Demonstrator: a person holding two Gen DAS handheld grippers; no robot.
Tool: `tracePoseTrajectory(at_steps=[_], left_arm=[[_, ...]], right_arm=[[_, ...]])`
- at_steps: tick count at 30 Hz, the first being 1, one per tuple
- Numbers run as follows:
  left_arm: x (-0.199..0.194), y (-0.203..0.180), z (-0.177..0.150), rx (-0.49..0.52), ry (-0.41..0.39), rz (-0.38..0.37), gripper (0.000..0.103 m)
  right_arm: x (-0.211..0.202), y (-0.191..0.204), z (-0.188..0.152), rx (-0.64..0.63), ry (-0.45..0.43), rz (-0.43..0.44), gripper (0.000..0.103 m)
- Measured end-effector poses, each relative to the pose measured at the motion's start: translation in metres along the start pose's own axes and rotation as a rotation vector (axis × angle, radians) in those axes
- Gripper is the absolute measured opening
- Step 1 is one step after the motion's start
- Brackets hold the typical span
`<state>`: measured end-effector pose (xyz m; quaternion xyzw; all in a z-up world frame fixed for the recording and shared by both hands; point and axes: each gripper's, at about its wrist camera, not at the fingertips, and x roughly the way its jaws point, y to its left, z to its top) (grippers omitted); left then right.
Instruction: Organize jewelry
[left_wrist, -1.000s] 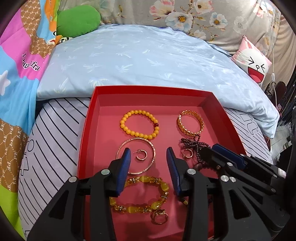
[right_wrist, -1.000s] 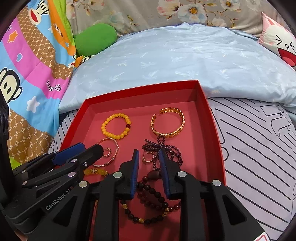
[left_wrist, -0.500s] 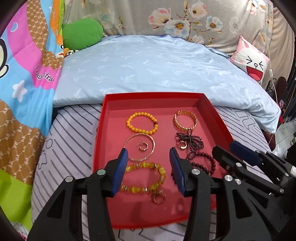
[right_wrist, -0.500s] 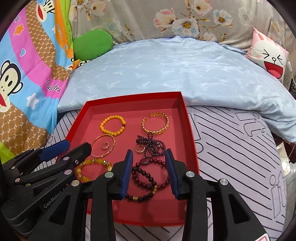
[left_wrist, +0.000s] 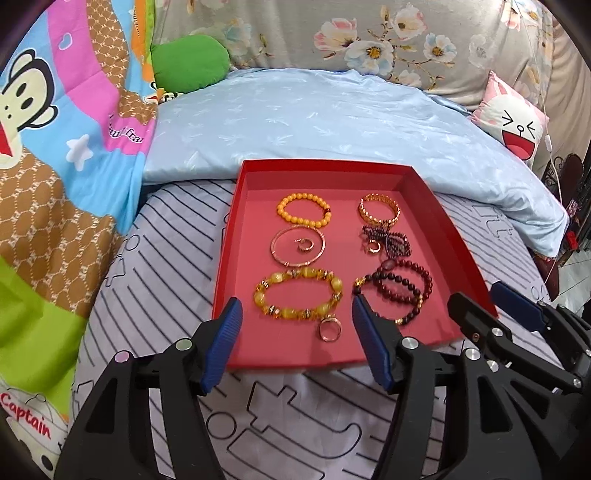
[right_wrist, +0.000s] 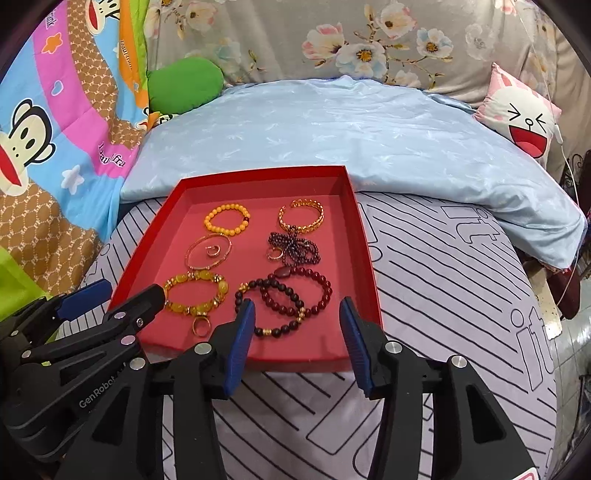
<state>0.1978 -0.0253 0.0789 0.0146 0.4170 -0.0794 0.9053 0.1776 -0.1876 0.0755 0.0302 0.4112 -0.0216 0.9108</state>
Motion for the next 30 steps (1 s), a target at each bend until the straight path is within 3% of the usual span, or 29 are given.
tracePoseTrajectory(at_steps=[30], left_arm=[[-0.015,0.005,-0.044,-0.012,0.029,0.108,0.092]], right_arm=[[-0.023,-0.018,-0.046,0.026,-0.007,-0.078,0.084]])
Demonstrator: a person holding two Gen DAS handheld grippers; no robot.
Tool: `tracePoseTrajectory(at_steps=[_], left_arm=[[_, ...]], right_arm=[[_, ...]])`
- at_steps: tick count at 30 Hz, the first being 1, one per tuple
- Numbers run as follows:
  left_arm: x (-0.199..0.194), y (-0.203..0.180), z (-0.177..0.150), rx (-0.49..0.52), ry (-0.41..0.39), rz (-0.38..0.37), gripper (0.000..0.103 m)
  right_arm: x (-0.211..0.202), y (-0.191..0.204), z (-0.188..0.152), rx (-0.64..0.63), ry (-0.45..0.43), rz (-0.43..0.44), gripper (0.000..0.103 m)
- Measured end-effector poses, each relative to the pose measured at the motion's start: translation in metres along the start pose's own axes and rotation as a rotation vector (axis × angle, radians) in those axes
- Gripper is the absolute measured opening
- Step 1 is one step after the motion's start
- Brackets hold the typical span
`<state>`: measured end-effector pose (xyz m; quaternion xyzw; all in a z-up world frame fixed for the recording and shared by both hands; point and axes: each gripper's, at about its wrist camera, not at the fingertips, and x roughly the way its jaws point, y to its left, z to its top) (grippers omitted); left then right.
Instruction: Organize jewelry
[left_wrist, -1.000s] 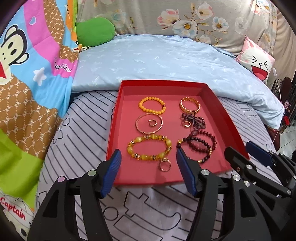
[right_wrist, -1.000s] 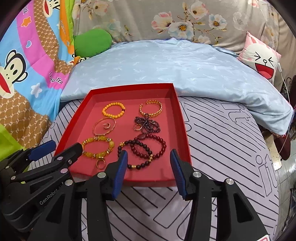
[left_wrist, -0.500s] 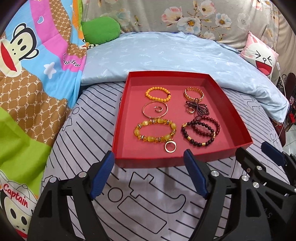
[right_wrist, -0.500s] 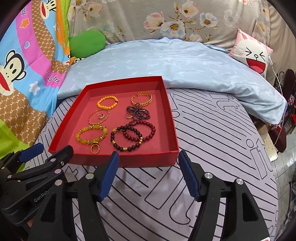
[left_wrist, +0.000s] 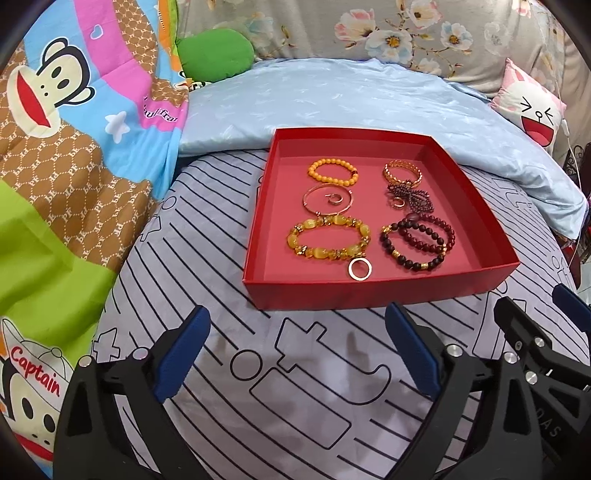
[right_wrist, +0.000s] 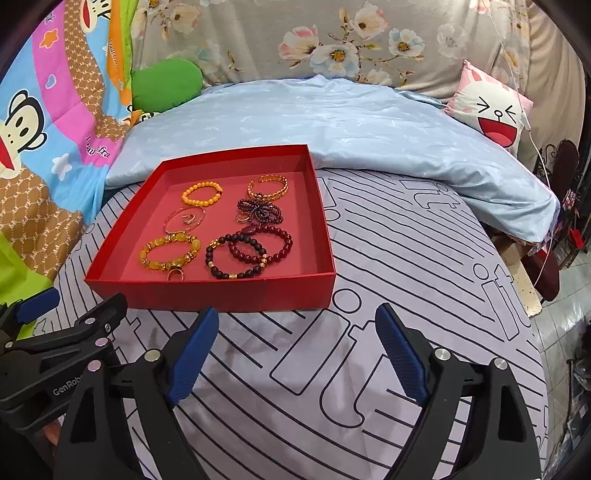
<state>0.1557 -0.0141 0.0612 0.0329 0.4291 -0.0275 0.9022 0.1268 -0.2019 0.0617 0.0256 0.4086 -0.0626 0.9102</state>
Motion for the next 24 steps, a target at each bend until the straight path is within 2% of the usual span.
tracePoseTrajectory(at_steps=[13,17,24], left_arm=[[0.001,0.003,-0.011,0.005,0.022,0.005,0.094],[0.001,0.004,-0.013,0.004,0.024,0.005,0.094],[0.0,0.002,-0.014,0.017,0.026,0.018,0.094]], right_arm=[[0.002,-0.002,-0.01,0.013,0.043,0.008,0.086],[0.001,-0.003,-0.012,0.019,0.035,0.019,0.091],[-0.002,-0.003,-0.012,0.025,0.021,0.022,0.091]])
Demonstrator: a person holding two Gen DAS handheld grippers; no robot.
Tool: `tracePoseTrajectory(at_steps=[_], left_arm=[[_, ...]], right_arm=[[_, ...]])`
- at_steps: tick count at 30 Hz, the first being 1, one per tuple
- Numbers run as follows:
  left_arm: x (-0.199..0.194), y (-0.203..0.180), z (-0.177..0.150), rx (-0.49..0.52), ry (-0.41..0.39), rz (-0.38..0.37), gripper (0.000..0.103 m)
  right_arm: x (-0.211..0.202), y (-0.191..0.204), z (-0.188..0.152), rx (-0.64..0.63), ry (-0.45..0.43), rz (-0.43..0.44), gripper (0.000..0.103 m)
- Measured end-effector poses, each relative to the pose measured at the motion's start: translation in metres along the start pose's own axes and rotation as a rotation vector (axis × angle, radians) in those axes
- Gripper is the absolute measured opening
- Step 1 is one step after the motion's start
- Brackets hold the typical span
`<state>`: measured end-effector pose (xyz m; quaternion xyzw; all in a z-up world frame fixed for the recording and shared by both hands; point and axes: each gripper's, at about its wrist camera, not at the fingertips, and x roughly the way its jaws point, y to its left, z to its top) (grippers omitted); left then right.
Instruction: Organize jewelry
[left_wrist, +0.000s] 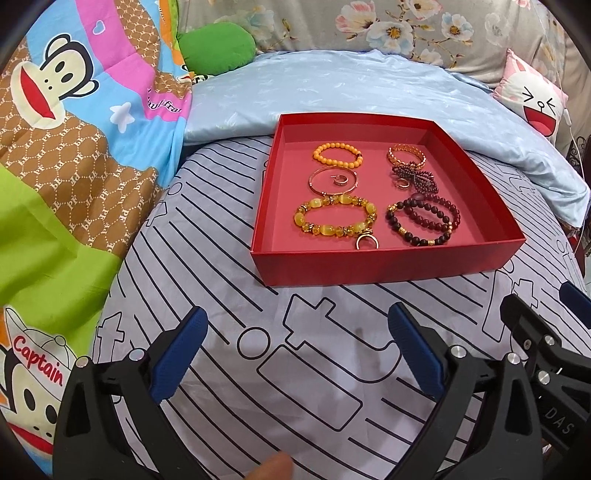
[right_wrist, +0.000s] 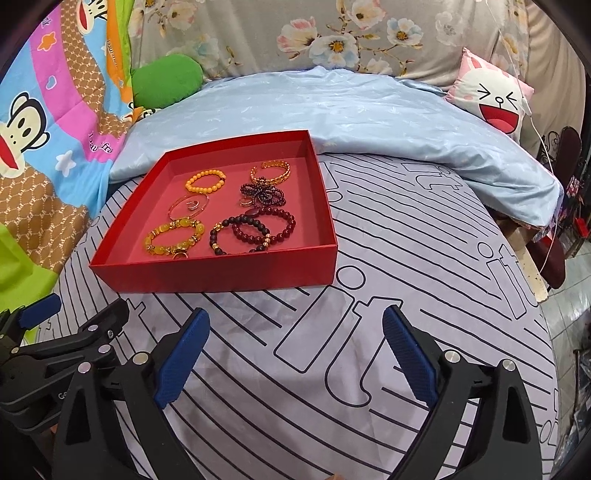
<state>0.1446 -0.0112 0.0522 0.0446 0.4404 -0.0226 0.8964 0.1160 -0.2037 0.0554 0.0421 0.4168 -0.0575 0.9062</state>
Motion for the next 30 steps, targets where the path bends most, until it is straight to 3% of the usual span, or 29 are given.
tracePoseTrajectory(at_steps=[5,30], left_arm=[[-0.0006,0.0,0.0,-0.004,-0.001,0.006,0.094],[0.0061,0.0002,-0.0018,-0.011,0.012,-0.001,0.094]], right_arm=[[-0.0021,0.0005,-0.0005,-0.004,-0.017,-0.018,0.097],[0.001,0.0007,-0.0022,-0.007,-0.017,-0.024,0.097]])
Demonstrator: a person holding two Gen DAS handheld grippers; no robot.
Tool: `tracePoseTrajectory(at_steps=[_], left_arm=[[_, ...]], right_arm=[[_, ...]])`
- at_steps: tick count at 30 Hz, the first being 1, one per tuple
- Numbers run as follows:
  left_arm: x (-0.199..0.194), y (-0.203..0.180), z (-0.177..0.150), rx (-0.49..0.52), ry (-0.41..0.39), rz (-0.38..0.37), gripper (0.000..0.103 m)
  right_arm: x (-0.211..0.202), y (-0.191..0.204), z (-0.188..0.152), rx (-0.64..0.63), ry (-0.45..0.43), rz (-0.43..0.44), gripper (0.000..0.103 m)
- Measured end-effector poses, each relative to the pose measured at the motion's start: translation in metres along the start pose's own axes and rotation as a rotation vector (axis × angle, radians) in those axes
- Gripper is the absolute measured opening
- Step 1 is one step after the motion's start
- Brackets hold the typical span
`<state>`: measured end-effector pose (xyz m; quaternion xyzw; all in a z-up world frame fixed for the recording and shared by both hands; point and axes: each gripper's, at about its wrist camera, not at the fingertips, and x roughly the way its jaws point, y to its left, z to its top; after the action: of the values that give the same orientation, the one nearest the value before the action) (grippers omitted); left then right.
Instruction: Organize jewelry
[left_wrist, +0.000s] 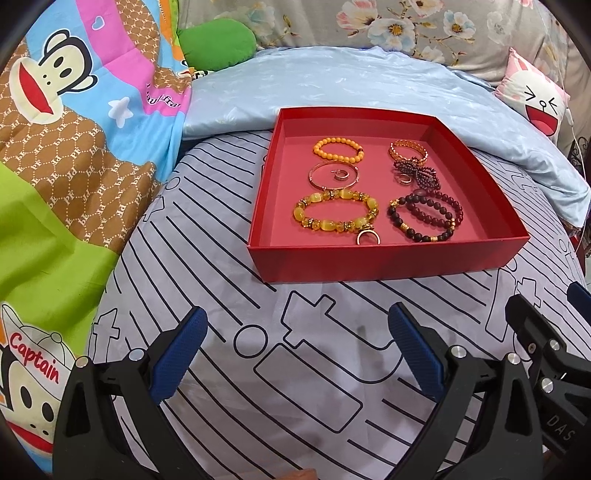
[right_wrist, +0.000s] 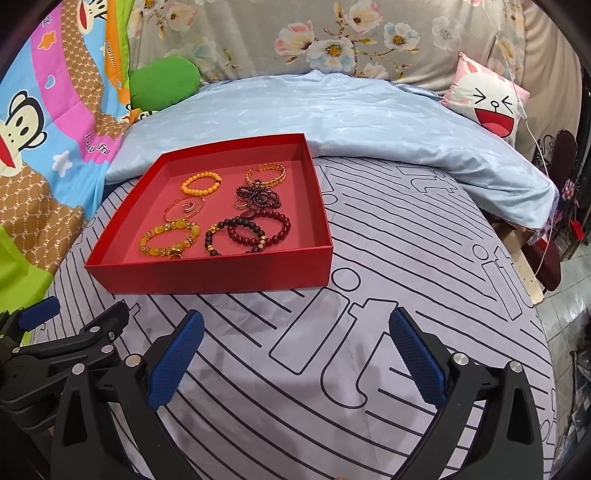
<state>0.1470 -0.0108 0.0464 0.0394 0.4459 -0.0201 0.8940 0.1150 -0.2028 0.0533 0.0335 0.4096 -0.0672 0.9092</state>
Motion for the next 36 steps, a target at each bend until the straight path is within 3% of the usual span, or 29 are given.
tracePoseTrajectory(at_steps=[36], left_arm=[[0.0067,0.0016,-0.0048,-0.021,0.011,0.002,0.095]], right_arm=[[0.0013,-0.001,-0.002,0.002,0.007,0.0,0.097]])
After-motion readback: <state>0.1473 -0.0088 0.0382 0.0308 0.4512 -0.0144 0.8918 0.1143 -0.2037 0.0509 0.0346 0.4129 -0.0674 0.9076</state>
